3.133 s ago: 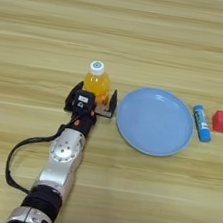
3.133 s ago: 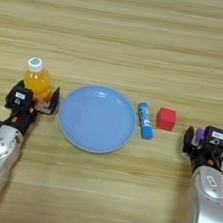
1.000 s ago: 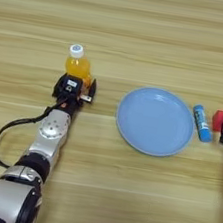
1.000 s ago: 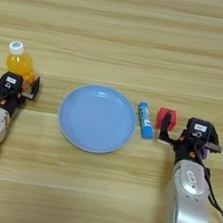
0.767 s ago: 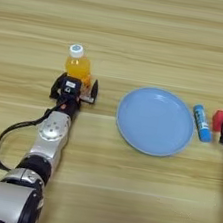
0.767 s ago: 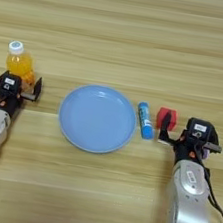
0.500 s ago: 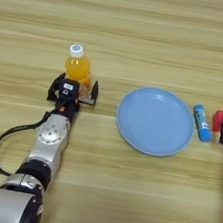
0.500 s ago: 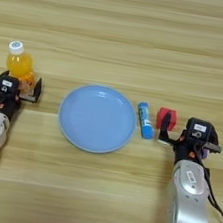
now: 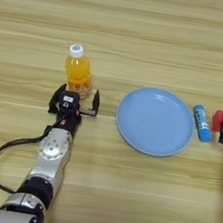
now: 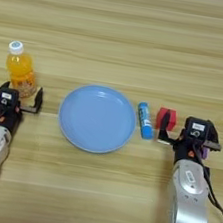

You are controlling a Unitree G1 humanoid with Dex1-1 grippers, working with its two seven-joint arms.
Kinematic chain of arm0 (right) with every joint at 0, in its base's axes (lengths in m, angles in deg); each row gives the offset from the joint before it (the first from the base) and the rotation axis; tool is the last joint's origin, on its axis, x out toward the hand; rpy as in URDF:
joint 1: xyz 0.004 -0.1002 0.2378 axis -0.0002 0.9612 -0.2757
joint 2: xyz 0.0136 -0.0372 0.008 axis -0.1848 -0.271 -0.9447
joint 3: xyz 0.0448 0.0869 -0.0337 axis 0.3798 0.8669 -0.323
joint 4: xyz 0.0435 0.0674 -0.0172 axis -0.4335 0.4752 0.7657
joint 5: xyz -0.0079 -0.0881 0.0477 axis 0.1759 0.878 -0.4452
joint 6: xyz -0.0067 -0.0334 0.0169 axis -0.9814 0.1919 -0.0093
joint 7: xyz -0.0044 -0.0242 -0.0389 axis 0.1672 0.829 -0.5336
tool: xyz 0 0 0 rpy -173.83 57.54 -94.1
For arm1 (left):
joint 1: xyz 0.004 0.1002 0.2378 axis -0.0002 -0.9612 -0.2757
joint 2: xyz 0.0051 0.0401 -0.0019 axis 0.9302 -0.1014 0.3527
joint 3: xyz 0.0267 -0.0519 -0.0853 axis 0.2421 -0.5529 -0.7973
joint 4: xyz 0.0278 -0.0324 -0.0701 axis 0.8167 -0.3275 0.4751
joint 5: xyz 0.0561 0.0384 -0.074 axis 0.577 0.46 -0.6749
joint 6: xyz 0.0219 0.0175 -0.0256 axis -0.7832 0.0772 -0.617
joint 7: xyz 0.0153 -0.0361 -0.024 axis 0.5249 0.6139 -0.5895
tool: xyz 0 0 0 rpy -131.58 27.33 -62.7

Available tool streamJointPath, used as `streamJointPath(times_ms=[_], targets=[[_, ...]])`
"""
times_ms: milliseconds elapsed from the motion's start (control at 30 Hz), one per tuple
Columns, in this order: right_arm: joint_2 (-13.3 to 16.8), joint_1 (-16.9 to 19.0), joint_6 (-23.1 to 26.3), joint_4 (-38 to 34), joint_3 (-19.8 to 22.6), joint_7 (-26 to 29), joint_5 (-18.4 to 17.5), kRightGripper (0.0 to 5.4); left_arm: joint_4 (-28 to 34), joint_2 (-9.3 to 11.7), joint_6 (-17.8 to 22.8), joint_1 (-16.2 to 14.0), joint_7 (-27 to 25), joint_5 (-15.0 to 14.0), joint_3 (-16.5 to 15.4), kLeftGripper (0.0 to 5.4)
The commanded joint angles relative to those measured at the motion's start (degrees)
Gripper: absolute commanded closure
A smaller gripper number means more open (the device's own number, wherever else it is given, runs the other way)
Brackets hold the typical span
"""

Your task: Move the objects on the table

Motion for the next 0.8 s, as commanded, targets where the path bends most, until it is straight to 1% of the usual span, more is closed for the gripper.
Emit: streamJointPath(times_ms=[33,467,800], targets=[[0.57,-0.34,-0.77,1.33,-0.79,0.62,0.65,0.00,1.19,-0.22,-0.41,-1.52,0.74,-0.48,-0.59,0.05],[1.31,-3.09,-1.25,5.51,-3.00,2.17,1.39,0.00,2.51,-0.03,-0.39,-2.41,2.10,0.11,-0.87,0.05],[1.87,-6.55,-2.74,11.17,-2.83,2.39,1.41,0.00,2.73,-0.19,-0.29,-2.97,2.01,0.29,-0.54,0.05]])
